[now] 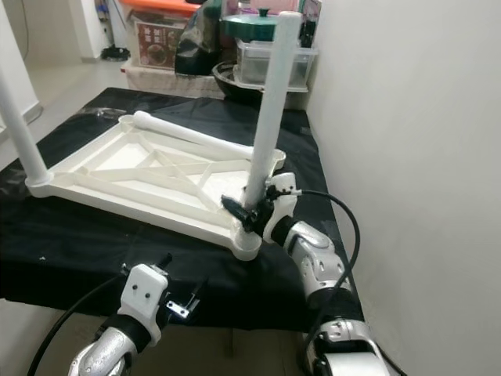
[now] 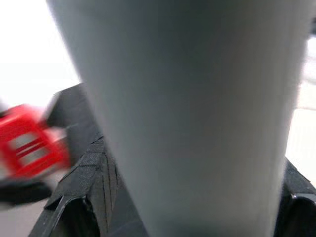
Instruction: Building children table
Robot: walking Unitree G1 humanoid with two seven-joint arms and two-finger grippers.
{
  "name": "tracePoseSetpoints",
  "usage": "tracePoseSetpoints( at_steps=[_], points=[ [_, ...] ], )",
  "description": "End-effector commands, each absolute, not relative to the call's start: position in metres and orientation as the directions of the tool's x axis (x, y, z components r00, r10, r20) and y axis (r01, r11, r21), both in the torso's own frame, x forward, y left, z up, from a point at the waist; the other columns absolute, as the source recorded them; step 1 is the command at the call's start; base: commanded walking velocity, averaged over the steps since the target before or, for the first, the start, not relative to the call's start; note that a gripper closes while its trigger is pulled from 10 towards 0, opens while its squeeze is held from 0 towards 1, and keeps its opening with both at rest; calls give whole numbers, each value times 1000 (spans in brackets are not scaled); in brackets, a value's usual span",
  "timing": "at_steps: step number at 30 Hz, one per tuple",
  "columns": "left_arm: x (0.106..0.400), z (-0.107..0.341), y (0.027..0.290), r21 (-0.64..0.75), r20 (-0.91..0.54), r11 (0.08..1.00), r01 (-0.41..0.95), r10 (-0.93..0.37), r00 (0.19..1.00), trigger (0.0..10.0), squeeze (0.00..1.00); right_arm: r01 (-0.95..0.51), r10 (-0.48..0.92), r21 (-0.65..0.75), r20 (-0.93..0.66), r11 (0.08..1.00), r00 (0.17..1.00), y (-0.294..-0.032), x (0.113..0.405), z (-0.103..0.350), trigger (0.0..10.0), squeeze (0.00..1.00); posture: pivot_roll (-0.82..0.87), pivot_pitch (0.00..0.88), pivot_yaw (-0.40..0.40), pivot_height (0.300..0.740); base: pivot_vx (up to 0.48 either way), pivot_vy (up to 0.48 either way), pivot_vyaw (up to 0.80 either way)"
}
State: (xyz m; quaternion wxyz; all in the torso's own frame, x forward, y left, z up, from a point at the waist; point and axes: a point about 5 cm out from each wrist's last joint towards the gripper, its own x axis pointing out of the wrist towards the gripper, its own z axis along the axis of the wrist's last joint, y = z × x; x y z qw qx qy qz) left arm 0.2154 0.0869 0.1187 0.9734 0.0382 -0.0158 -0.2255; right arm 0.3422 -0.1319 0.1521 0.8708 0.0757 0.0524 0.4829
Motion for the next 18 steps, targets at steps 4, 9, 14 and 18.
tracePoseSetpoints(
  at_steps=[4, 9, 14, 18],
  points=[
    [215, 117, 86, 78, 6, 893, 444, -446, 895, 10000, 0, -947, 967, 196, -78, 255, 244, -116, 327, 144, 10000, 0, 118, 0, -90, 740, 0, 0, 0],
    [215, 117, 86, 80, 5, 893, 442, -444, 896, 10000, 0, -976, 992, 184, -64, 115, 105, -106, 325, 154, 10000, 0, 123, 0, -93, 740, 0, 0, 0],
    [214, 116, 87, 80, 2, 892, 444, -446, 895, 10000, 0, -985, 998, 169, -55, 30, 21, -94, 325, 161, 0, 0, 127, 0, -90, 740, 0, 0, 0],
    [213, 116, 86, 80, 1, 892, 445, -447, 895, 10000, 0, -985, 991, 124, -77, 122, 113, -90, 330, 158, 0, 0, 126, 0, -92, 740, 0, 0, 0]
  ],
)
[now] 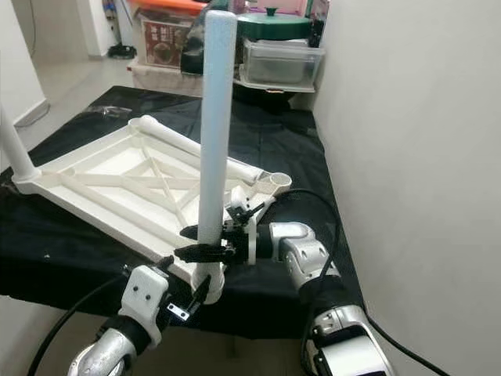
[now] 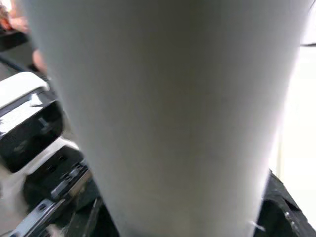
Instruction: Building children table
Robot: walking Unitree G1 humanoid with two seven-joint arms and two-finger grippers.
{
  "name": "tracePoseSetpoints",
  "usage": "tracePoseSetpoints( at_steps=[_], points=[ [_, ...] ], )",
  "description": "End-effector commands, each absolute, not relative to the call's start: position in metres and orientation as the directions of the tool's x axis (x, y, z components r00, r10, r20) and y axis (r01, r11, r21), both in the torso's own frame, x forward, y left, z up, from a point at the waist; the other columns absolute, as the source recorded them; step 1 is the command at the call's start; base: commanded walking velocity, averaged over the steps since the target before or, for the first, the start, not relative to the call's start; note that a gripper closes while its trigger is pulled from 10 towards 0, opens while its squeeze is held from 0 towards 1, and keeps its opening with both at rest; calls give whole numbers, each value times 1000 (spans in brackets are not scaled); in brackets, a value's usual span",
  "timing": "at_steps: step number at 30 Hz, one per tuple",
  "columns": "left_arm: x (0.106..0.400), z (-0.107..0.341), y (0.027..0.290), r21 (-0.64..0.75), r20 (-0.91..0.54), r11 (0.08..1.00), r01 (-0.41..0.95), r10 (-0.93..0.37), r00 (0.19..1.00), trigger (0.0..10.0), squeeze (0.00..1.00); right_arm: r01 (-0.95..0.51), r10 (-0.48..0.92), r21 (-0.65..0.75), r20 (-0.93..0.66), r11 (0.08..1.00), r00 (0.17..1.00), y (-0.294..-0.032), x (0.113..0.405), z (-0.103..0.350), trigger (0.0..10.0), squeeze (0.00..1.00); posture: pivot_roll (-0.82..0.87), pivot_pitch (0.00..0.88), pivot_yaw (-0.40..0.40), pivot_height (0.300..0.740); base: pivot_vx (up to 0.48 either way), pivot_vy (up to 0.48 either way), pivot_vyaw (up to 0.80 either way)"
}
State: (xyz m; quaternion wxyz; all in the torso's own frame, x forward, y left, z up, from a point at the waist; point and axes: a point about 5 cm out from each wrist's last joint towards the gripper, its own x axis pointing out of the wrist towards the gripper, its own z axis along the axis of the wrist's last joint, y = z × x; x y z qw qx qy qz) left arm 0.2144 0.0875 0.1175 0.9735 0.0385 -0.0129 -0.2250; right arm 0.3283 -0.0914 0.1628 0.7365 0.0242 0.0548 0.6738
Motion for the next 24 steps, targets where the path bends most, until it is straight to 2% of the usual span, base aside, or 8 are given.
tracePoseSetpoints(
  at_steps=[1, 4, 6, 7, 11, 21, 22, 24],
  points=[
    [213, 116, 86, 79, 1, 892, 445, -447, 895, 10000, 0, -981, 984, 106, -85, 164, 155, -89, 331, 155, 0, 0, 126, 0, -92, 740, 0, 0, 0],
    [213, 115, 86, 79, 0, 892, 446, -447, 894, 10000, 0, -967, 969, 95, -97, 236, 227, -89, 333, 152, 0, 0, 123, 0, -90, 740, 0, 0, 0],
    [213, 115, 86, 77, 0, 891, 447, -448, 894, 10000, 0, -836, 838, 76, -117, 543, 533, -98, 350, 145, 0, 0, 115, 0, -89, 740, 0, 0, 0],
    [213, 115, 86, 77, 0, 891, 447, -448, 894, 10000, 0, -836, 838, 76, -117, 543, 533, -98, 350, 145, 0, 0, 115, 0, -89, 740, 0, 0, 0],
    [213, 114, 86, 74, -1, 890, 450, -452, 892, 10000, 0, -87, 98, 65, -188, 994, 977, -155, 373, 133, 0, 0, 104, 0, -83, 740, 0, 0, 0],
    [214, 115, 86, 79, -1, 890, 449, -450, 893, 10000, 0, 370, -336, 154, -209, 916, 919, -152, 351, 127, 0, 0, 114, 0, -89, 740, 0, 0, 0],
    [214, 115, 86, 80, 0, 891, 447, -449, 894, 10000, 0, 314, -276, 193, -199, 930, 940, -137, 354, 128, 10000, 0, 113, 0, -90, 740, 0, 0, 0],
    [214, 115, 86, 80, 0, 891, 447, -449, 894, 10000, 0, 314, -276, 193, -199, 930, 940, -137, 354, 128, 10000, 0, 113, 0, -90, 740, 0, 0, 0]
  ],
)
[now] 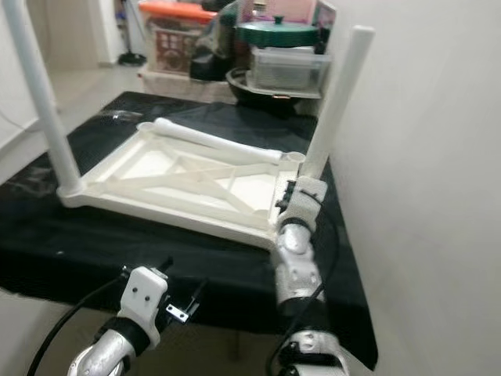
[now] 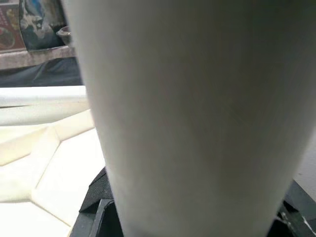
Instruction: Building children table
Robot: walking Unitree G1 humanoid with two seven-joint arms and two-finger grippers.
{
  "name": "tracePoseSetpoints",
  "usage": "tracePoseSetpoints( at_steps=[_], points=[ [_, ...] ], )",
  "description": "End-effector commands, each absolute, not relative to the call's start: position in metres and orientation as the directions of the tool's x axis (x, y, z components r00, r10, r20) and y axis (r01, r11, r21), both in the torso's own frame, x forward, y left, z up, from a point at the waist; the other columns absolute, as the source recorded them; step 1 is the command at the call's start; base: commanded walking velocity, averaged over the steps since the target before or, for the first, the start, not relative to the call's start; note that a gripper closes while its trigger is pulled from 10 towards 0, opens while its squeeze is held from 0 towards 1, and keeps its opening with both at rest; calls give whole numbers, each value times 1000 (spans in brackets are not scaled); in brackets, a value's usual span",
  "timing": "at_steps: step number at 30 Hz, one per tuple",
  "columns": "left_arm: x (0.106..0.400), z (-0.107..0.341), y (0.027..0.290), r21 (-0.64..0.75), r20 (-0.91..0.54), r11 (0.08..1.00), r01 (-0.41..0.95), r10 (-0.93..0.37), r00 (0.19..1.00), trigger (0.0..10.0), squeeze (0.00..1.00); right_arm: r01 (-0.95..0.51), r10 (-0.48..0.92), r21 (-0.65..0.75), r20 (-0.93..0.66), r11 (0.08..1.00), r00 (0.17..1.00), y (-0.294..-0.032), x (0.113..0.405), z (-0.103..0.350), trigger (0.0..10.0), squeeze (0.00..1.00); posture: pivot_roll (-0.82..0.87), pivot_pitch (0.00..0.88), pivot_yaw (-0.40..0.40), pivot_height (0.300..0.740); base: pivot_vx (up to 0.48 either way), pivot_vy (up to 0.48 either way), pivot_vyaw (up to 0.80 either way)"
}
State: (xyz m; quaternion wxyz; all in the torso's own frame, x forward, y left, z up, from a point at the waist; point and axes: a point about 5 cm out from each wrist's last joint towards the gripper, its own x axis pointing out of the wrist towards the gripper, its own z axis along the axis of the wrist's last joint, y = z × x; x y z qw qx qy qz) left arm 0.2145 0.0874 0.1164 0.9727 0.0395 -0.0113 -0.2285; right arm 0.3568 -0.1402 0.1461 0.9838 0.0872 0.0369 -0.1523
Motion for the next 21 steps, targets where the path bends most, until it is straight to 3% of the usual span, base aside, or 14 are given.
tracePoseSetpoints(
  at_steps=[1, 2, 3, 6, 7, 12, 13, 15, 16, 17, 18, 19, 20, 21],
  points=[
    [215, 115, 86, 80, 0, 891, 447, -448, 894, 10000, 0, 291, -253, 210, -191, 933, 948, -127, 356, 130, 10000, 0, 113, 0, -90, 740, 0, 0, 0],
    [215, 115, 86, 80, 0, 891, 447, -448, 894, 10000, 0, 291, -253, 210, -191, 933, 948, -127, 356, 130, 10000, 0, 113, 0, -90, 740, 0, 0, 0],
    [215, 115, 86, 80, 0, 891, 446, -448, 894, 10000, 0, 244, -209, 231, -165, 942, 964, -118, 358, 133, 10000, 1000, 111, 0, -89, 740, 0, 0, 0],
    [215, 115, 86, 78, 1, 892, 446, -447, 894, 10000, 0, 132, -112, 252, -94, 959, 989, -112, 363, 139, 10000, 1000, 110, 0, -90, 740, 0, 0, 0],
    [215, 115, 86, 76, 1, 892, 446, -447, 895, 10000, 0, 41, -20, 310, -72, 950, 997, -109, 365, 141, 10000, 0, 107, 0, -92, 740, 0, 0, 0],
    [215, 115, 86, 74, 2, 892, 445, -447, 895, 10000, 0, -145, 170, 419, -21, 896, 985, -106, 368, 147, 10000, 0, 106, 0, -92, 740, 0, 0, 0],
    [215, 115, 85, 74, 2, 892, 445, -447, 895, 10000, 0, -341, 360, 400, 30, 851, 933, -110, 367, 152, 10000, 0, 107, 0, -91, 740, 0, 0, 0],
    [215, 115, 85, 74, 2, 892, 445, -447, 895, 10000, 0, -341, 360, 400, 30, 851, 933, -110, 367, 152, 10000, 0, 107, 0, -91, 740, 0, 0, 0],
    [215, 115, 85, 74, 3, 892, 446, -447, 894, 10000, 0, -527, 546, 360, 58, 770, 836, -116, 363, 157, 10000, 0, 110, 0, -92, 740, 0, 0, 0],
    [215, 115, 85, 74, 3, 892, 446, -447, 894, 10000, 0, -527, 546, 360, 58, 770, 836, -116, 363, 157, 10000, 0, 110, 0, -92, 740, 0, 0, 0],
    [216, 115, 85, 74, 3, 892, 446, -447, 895, 10000, 0, -717, 734, 299, 71, 630, 675, -123, 353, 164, 10000, 0, 110, 0, -93, 740, 0, 0, 0],
    [216, 115, 85, 74, 3, 892, 446, -447, 895, 10000, 0, -717, 734, 299, 71, 630, 675, -123, 353, 164, 10000, 0, 110, 0, -93, 740, 0, 0, 0],
    [216, 115, 85, 75, 4, 892, 445, -447, 895, 10000, 0, -836, 856, 258, 59, 484, 514, -126, 342, 168, 10000, 0, 108, 0, -92, 740, 0, 0, 0],
    [216, 115, 85, 75, 4, 892, 445, -447, 895, 10000, 0, -836, 856, 258, 59, 484, 514, -126, 342, 168, 10000, 0, 108, 0, -92, 740, 0, 0, 0]
  ],
)
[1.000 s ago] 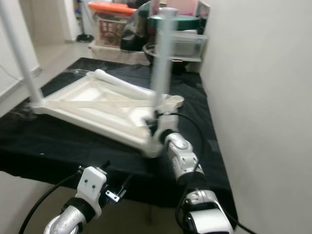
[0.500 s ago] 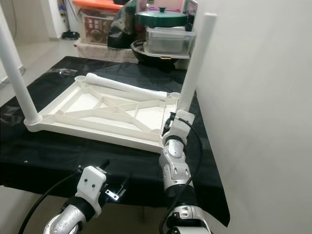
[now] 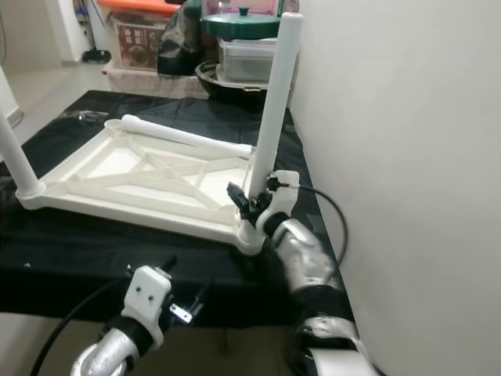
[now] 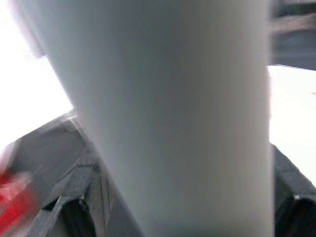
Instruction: Building children table
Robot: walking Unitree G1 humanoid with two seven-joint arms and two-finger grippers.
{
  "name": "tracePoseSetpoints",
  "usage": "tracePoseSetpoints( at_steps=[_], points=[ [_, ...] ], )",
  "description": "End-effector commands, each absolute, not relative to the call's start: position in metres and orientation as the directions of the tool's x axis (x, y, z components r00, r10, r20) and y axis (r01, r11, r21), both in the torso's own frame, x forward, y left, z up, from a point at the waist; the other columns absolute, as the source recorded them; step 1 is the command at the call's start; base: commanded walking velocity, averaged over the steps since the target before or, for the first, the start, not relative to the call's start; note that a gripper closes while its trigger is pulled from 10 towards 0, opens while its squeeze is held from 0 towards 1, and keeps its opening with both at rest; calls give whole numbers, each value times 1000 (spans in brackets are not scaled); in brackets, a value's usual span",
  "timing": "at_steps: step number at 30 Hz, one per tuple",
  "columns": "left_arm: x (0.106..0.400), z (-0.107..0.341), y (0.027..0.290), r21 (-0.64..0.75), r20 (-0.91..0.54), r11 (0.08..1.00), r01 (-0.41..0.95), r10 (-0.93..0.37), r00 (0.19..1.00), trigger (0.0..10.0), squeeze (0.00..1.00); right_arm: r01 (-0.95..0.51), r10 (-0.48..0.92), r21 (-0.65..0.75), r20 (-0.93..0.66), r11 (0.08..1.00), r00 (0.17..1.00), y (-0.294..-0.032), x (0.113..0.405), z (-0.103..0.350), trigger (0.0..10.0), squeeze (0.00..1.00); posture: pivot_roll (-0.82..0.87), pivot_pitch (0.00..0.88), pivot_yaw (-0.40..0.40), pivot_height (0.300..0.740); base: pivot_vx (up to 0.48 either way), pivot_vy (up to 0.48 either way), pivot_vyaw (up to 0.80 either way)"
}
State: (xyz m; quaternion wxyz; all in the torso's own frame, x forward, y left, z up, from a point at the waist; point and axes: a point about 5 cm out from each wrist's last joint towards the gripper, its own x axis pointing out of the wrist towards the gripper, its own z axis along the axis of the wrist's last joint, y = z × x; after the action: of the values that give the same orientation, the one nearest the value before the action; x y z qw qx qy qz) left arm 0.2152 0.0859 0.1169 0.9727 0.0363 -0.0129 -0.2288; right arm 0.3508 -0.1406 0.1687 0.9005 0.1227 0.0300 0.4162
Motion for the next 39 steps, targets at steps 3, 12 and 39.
tracePoseSetpoints(
  at_steps=[3, 12, 39],
  points=[
    [216, 116, 85, 76, 4, 893, 444, -446, 895, 10000, 0, -942, 961, 203, 17, 266, 275, -119, 327, 172, 10000, 0, 113, 0, -93, 740, 0, 0, 0],
    [216, 116, 86, 79, 2, 893, 443, -444, 896, 10000, 0, -988, 990, 122, -117, 93, 79, -91, 323, 157, 0, 0, 121, 0, -95, 740, 0, 0, 0],
    [216, 115, 88, 80, -3, 892, 445, -446, 895, 10000, 0, 389, -331, 221, -260, 894, 907, -129, 340, 121, 0, 0, 118, 0, -90, 740, 0, 0, 0]
  ],
)
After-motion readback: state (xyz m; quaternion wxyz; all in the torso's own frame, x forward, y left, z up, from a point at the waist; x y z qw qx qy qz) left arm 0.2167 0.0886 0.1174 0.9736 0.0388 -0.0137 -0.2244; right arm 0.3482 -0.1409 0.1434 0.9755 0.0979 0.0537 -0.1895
